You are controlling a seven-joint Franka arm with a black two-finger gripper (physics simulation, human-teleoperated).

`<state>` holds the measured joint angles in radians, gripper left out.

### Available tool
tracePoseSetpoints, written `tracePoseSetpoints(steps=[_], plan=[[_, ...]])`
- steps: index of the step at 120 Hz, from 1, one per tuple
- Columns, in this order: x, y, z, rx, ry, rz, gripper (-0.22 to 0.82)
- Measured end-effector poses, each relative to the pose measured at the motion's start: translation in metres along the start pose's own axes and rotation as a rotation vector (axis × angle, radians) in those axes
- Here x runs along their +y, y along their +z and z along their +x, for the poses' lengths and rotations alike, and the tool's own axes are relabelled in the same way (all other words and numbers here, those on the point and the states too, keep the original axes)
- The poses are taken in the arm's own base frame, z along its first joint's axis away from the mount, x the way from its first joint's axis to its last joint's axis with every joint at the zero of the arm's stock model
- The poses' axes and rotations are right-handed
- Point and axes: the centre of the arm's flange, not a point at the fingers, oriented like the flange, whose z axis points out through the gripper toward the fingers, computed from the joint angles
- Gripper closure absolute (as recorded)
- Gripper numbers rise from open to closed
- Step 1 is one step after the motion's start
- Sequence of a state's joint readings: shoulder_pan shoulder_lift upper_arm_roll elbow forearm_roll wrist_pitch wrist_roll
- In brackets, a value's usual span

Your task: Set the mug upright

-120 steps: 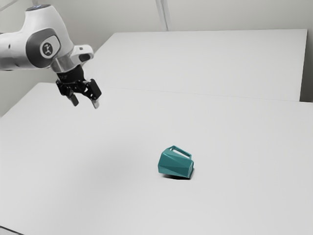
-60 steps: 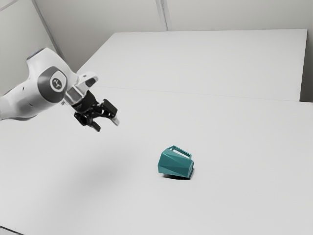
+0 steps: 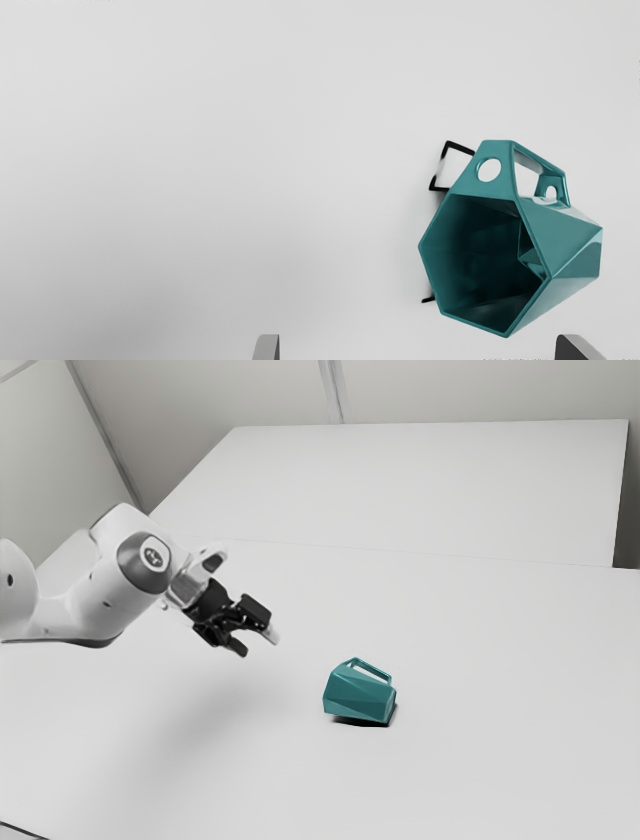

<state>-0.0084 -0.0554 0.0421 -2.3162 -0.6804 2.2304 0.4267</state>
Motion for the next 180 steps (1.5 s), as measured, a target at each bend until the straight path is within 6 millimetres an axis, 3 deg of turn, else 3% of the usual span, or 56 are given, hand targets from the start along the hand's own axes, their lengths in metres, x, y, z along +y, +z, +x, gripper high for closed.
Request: tracePoseSetpoints(steps=[55, 152, 180], plan=[[0.023, 0.045, -0.001, -0.004, 0.107, -0.117, 0.0], [0.062, 0.108, -0.006, -0.014, 0.136, -0.244, 0.0], [0.073, 0.111, -0.005, -0.003, 0.157, -0.249, 0.15]])
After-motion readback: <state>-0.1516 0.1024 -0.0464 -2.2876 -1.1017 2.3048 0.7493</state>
